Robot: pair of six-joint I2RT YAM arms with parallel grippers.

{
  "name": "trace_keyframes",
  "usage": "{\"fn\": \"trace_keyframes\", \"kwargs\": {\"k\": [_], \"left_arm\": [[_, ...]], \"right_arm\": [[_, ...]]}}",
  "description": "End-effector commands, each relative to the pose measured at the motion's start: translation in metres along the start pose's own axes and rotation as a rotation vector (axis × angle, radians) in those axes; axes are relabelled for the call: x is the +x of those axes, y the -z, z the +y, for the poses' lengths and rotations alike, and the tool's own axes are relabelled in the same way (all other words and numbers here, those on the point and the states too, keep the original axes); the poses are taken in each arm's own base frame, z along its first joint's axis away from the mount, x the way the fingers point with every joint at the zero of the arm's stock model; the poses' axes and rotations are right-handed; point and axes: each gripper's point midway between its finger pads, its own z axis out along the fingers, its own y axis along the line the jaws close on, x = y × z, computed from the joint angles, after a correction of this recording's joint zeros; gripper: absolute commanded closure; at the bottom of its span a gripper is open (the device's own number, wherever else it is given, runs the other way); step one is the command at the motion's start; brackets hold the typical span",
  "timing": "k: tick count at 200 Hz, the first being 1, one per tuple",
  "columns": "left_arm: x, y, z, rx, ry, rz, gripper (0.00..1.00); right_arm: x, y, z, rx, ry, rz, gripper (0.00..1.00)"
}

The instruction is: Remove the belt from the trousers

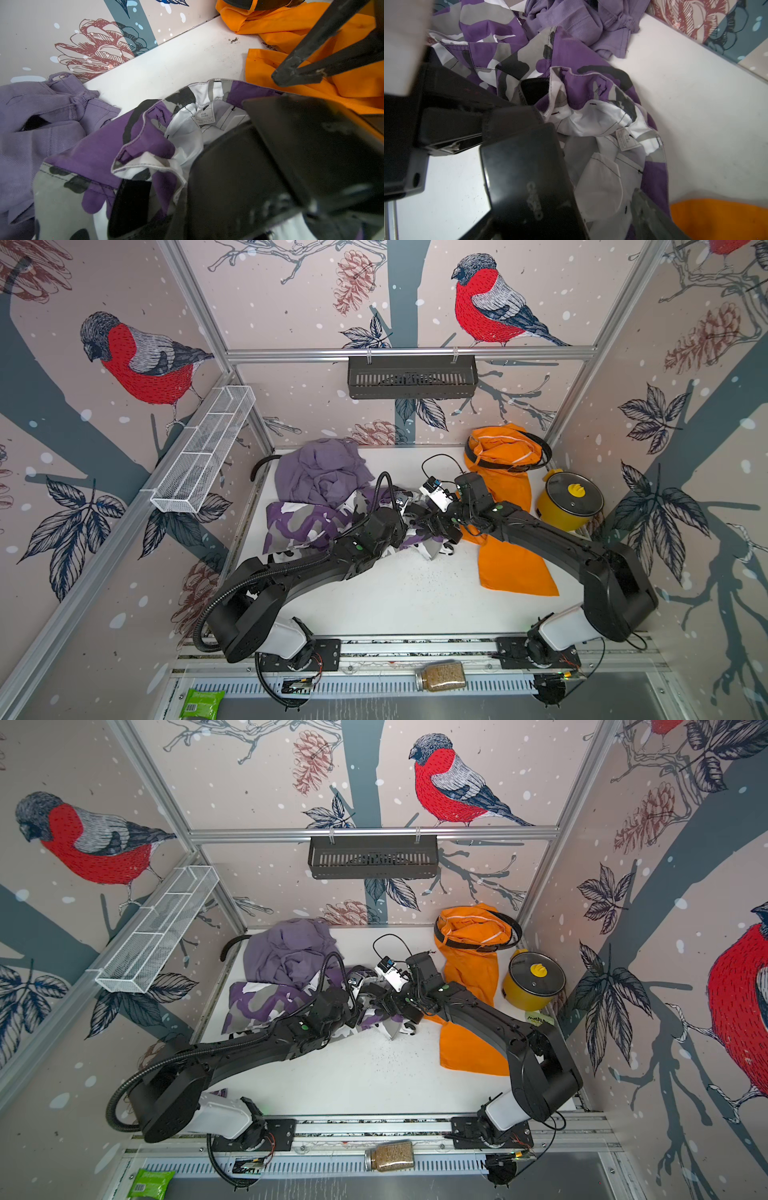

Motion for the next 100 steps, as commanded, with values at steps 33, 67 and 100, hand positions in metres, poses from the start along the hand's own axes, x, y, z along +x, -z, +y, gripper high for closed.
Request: {"fn": "trace_keyframes", "kwargs": {"k": [33, 67, 100], "left_arm": [[0.004, 0.002, -0.001, 0.005, -0.003, 0.015, 1.0], [0.003, 0.002, -0.001, 0.007, -0.003, 0.012, 1.0], [0.004, 0.001, -0.001, 0.004, -0.003, 0.017, 1.0]], "right_arm": [[-0.014, -0.006, -0.001, 0.088, 0.118, -0.036, 0.04], [-0.02, -0.009, -0.002, 0.095, 0.132, -0.064, 0.01], [-0.024, -0.014, 0.006, 0.092, 0.16, -0.081, 0.0]]}}
